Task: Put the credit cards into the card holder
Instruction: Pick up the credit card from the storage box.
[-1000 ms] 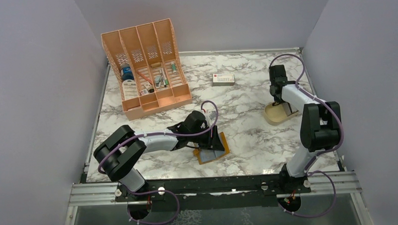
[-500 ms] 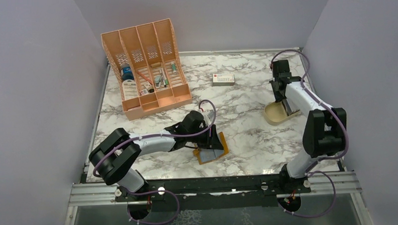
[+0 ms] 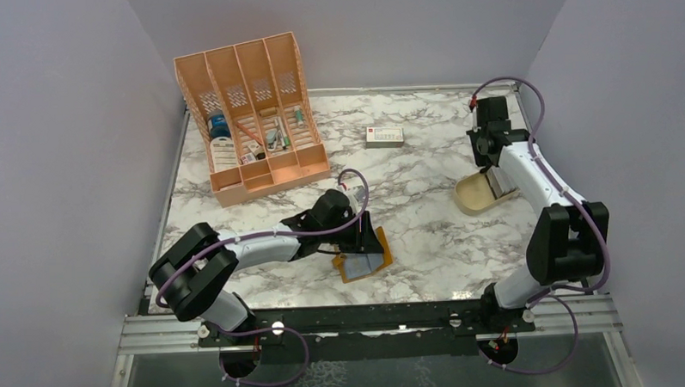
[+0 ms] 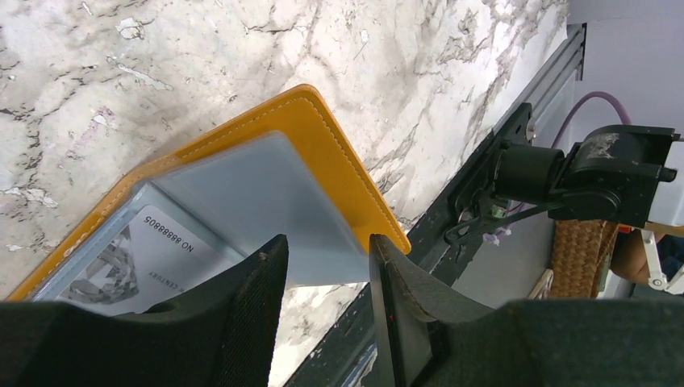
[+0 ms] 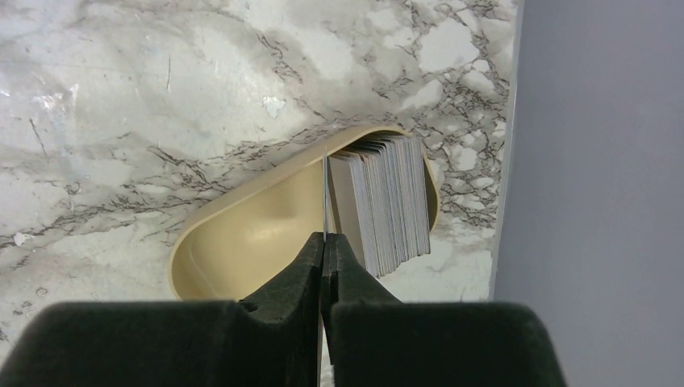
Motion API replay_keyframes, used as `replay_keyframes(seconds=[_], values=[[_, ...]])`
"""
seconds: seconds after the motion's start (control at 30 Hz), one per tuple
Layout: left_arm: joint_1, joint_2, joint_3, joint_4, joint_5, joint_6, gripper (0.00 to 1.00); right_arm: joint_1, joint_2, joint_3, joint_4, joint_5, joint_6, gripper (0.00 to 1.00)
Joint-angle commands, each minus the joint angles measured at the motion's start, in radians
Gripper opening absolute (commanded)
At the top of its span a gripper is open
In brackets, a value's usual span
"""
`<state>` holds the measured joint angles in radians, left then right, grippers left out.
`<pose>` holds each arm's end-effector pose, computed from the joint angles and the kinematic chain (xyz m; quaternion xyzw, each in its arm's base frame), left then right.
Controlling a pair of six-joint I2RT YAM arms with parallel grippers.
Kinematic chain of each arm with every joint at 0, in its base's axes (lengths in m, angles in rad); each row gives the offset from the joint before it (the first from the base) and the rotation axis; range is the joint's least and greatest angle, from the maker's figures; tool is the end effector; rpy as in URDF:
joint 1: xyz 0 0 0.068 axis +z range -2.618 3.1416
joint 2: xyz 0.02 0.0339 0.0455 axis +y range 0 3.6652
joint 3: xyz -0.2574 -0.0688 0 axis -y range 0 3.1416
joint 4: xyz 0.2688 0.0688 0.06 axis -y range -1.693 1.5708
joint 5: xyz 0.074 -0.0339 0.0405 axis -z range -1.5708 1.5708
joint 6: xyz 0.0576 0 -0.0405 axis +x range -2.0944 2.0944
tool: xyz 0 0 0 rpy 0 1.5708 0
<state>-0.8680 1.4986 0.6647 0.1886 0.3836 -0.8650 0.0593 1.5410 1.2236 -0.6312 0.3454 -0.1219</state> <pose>0.1957 -0.2644 0.1349 0.0864 0.8783 -0.4444 0.1538 0.3617 0.0019 0.2397 -0.0325 0.9387 -0.1730 0.2963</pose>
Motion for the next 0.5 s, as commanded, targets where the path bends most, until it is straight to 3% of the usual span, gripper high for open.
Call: replay_keyframes(seconds=[0.0,0.47], values=[[-0.004,-0.032,-0.01,-0.015,-0.033,-0.008,0.44,-0.004,0.027,-0.023,-0.033,-0.032,-0.036,0.01],[-0.004,-0.036,0.023,-0.062,-0.042,0.024,0.45,-0.025,0.119,-0.034,-0.032,0.048,-0.056,0.01]])
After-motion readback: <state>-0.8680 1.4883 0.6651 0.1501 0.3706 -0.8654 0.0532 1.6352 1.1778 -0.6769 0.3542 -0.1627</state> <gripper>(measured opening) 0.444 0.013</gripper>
